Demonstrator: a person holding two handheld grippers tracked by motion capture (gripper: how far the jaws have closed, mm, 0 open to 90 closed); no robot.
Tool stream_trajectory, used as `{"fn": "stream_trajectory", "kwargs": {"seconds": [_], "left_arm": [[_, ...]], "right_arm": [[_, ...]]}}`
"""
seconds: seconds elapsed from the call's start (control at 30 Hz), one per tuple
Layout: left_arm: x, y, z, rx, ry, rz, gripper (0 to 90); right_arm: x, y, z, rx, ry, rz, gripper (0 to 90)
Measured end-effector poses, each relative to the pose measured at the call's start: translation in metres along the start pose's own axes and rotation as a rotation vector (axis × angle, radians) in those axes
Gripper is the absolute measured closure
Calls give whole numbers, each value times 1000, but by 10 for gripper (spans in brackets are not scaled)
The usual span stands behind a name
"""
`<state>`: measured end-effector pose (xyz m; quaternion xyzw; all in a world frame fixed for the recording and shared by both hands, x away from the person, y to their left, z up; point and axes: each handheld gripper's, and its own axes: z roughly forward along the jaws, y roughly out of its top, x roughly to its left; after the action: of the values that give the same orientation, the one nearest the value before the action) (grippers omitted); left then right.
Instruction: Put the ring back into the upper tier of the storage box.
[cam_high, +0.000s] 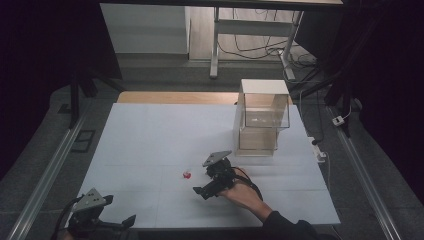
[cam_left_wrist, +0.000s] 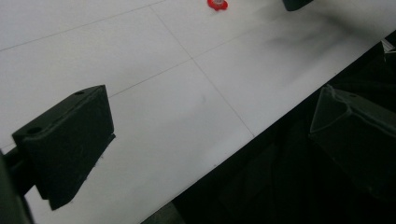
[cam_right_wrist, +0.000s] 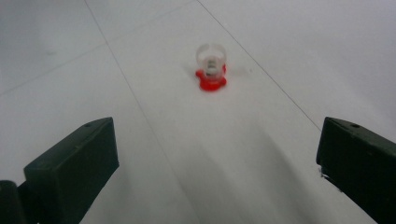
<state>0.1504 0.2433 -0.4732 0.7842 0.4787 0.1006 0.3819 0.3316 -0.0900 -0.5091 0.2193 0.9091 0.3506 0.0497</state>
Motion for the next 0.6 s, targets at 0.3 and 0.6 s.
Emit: {"fn": "stream_trajectory", "kwargs": {"seconds": [0.3,0.6], "left_arm": [[0,0,0,-3,-4,0,0],[0,0,0,-6,-7,1,0]], "right_arm": [[4,12,27,-1,7,-13,0],[3,27,41,-22,-5,-25,293]]}}
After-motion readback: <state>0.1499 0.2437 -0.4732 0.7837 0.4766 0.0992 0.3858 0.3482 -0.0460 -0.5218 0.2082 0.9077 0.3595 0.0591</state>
